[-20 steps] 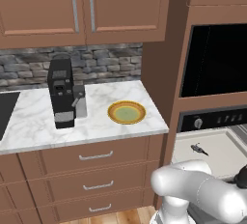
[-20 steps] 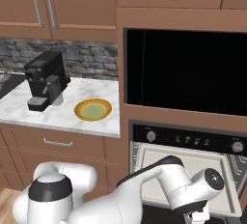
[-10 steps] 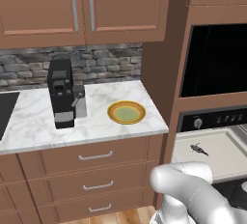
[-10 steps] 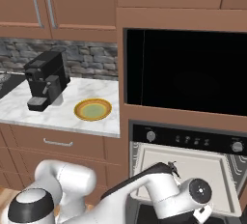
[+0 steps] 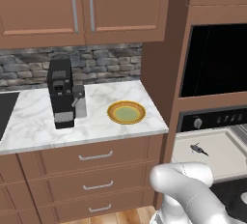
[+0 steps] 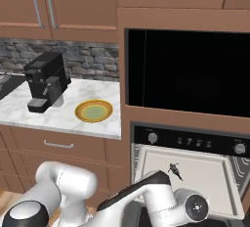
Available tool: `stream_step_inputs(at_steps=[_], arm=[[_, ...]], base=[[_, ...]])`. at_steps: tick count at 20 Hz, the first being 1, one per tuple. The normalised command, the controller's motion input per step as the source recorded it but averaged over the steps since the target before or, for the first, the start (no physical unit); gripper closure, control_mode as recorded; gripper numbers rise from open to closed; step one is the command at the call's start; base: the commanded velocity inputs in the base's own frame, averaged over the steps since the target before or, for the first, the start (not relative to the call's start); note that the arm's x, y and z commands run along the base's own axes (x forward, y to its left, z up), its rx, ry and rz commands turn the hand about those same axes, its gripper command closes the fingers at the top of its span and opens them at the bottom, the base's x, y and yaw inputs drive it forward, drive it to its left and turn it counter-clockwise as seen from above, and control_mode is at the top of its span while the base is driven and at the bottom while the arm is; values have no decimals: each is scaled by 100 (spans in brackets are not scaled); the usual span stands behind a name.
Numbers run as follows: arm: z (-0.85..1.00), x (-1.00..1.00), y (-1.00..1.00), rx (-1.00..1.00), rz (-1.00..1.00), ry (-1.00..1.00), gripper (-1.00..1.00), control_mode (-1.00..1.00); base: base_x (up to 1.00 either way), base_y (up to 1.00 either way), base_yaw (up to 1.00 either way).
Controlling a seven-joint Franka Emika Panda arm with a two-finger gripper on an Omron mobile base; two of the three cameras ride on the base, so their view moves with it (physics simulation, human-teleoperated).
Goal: Take the fish from the oven and place it on the plate on the counter.
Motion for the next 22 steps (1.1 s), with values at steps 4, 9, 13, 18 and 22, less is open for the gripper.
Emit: stream_step_inputs(at_steps=[4,9,13,18,22], arm=[[0,64,3,-7,3,20,100,-100],[-3,38,14,-15,-2,-11,100,-100],[-10,31,19,-28,0,-30,100,-100],[-25,28,7,-18,1,-20,100,-100],[-9,39,0,-6,5,1,100,-100]], base=[[0,0,0],[0,0,0],[0,0,0],[0,0,0],[0,0,0]])
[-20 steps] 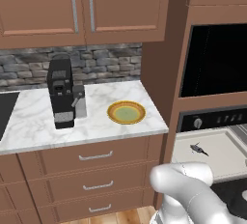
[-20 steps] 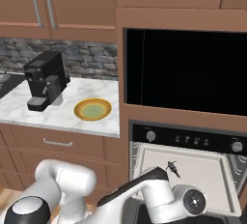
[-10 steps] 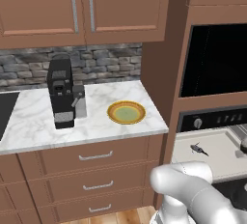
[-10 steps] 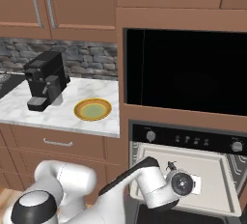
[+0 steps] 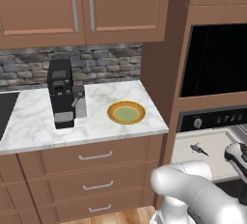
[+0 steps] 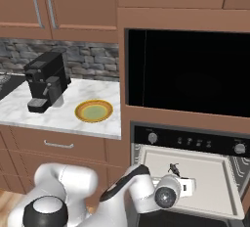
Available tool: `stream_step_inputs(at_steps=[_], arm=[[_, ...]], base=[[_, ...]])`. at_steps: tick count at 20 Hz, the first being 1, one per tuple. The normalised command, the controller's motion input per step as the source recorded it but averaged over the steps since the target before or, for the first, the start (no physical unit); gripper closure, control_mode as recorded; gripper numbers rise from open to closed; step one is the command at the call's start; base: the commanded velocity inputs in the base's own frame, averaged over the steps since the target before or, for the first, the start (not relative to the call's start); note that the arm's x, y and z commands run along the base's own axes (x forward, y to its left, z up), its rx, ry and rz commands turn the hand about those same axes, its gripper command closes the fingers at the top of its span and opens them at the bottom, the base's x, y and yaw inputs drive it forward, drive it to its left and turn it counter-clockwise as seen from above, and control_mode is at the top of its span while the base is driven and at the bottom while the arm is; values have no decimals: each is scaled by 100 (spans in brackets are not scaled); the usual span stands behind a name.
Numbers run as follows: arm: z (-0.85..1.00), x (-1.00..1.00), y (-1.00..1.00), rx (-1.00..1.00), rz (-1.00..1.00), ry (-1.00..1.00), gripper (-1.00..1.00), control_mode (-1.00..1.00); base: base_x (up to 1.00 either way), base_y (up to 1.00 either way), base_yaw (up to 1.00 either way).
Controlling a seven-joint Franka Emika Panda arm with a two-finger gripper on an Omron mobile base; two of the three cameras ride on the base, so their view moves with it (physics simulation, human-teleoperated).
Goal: Take the fish from the oven and place it on the plate on the counter.
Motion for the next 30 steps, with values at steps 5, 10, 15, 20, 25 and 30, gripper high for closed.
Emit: stream_step_inputs(at_steps=[5,10,15,20,25,30], arm=[[-6,33,-9,0,14,7,100,-100],[-17,12,-10,0,16,3,100,-100],[-30,10,-3,0,16,1,100,-100],[-25,14,-11,1,14,0,100,-100],[-26,20,-28,9,14,1,100,-100],[-36,27,-11,11,13,3,100,-100]], base=[[0,0,0],[0,0,0],[0,0,0],[0,0,0],[0,0,0],[0,0,0]])
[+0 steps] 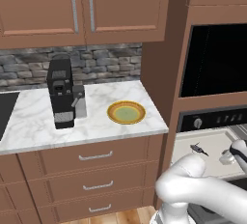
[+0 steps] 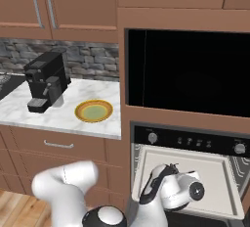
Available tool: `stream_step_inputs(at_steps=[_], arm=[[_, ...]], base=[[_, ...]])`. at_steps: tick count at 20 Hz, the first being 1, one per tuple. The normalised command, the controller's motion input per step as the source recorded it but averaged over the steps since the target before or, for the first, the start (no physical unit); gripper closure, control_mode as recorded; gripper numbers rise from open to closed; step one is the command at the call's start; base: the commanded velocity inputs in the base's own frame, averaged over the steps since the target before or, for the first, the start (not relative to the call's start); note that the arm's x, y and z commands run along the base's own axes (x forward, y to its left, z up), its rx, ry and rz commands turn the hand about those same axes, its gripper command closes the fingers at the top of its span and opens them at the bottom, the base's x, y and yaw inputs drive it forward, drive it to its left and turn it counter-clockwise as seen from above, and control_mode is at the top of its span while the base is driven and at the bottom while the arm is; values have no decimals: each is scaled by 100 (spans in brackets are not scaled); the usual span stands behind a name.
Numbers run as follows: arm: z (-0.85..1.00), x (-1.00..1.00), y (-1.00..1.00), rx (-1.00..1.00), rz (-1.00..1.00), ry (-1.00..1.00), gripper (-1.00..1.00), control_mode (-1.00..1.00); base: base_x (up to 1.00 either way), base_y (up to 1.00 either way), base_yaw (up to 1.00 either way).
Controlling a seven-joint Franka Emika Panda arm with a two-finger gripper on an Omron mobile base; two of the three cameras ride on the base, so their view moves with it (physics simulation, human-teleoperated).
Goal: Take the fish from the oven and place it on the plate on the counter.
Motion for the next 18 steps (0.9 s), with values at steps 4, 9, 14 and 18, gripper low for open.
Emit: stream_step_inputs(at_steps=[4,9,14,18], arm=[[-41,46,-1,15,14,6,-100,-100],[-39,43,-3,15,11,3,-100,-100],[-29,28,-11,16,10,1,-100,-100],[-32,22,-6,11,6,0,-100,-100]], base=[[0,0,0],[0,0,0],[0,0,0],[0,0,0]])
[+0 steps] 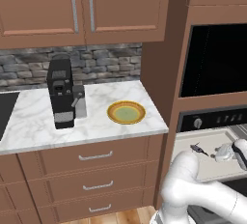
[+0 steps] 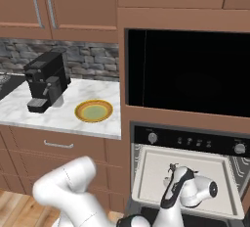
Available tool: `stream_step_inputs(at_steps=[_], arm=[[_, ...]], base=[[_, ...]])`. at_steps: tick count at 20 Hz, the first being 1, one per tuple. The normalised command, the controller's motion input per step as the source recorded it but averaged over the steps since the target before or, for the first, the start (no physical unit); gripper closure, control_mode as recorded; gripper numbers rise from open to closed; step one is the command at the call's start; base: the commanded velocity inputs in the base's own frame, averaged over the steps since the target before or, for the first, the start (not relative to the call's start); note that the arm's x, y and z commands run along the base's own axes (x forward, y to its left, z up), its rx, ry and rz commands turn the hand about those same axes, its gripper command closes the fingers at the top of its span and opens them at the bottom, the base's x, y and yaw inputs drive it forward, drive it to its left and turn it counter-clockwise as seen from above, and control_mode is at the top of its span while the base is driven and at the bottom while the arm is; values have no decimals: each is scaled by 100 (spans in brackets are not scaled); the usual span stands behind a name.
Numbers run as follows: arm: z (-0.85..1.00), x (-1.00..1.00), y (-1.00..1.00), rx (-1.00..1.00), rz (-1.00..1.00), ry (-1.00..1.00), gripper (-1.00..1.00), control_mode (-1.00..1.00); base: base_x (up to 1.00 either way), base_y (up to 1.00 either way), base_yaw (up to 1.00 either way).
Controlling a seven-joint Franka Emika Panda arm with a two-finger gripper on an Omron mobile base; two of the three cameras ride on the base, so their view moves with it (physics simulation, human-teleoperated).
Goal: Take the fish from the oven and place it on the plate on the counter.
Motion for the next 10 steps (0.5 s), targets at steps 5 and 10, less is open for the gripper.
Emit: stream_step_inputs(at_steps=[5,10], arm=[[-31,30,0,9,1,5,-100,-100],[-26,31,0,9,0,12,-100,-100]], base=[[0,0,0],[0,0,0]])
